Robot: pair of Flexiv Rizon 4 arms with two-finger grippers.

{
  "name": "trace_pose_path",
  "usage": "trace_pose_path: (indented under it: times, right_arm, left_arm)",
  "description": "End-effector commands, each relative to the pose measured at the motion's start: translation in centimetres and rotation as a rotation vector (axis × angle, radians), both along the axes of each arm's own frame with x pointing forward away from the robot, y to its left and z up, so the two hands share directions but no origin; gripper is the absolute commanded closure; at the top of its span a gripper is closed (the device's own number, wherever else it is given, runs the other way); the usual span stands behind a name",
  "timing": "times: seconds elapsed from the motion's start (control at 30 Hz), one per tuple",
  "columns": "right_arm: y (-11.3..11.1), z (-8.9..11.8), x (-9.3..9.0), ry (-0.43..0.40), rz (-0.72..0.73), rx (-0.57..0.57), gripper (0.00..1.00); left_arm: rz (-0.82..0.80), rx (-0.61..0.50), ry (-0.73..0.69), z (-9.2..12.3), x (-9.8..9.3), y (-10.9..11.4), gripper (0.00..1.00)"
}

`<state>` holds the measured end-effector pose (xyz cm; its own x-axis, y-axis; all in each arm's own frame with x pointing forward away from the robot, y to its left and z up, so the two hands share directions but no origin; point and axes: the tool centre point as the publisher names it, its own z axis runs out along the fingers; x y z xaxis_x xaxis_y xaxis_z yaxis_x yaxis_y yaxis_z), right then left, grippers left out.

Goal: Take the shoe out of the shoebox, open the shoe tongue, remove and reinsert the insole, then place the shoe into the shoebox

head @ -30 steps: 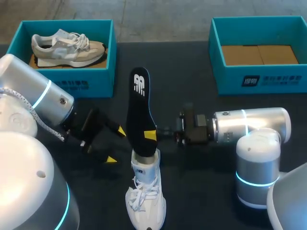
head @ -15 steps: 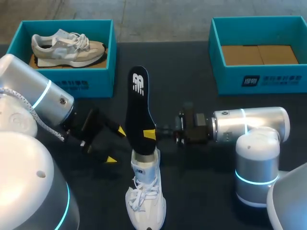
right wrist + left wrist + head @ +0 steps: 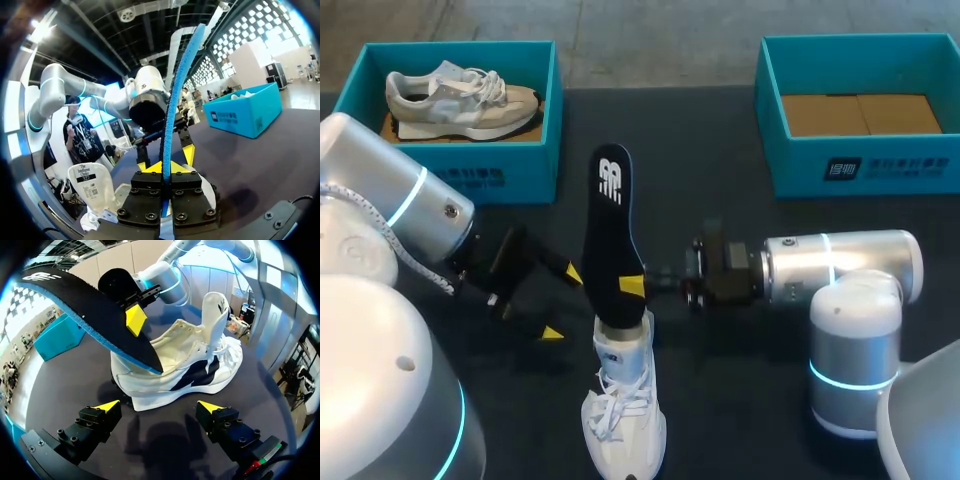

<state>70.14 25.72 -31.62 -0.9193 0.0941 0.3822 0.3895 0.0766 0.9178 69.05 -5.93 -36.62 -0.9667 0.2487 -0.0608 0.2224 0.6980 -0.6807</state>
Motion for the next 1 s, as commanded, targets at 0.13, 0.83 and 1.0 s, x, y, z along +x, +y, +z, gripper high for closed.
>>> trace_pose_path:
  times: [0.13, 0.83, 1.0]
  right_arm:
    - [0.01, -0.14, -0.50, 0.001, -0.006, -0.002, 1.00]
    - [-0.09, -0.75, -1.06, 0.026, 0.001, -0.017, 1.00]
    - [-0.18, -1.11, -1.02, 0.045, 0.000, -0.020, 1.00]
  left_arm:
    - [0.001, 0.003, -0.002, 0.04, -0.11, -0.04, 0.00]
    - [0.001, 0.003, -0.002, 0.04, -0.11, -0.04, 0.00]
    - [0.001, 0.003, -0.002, 0.04, -0.11, -0.04, 0.00]
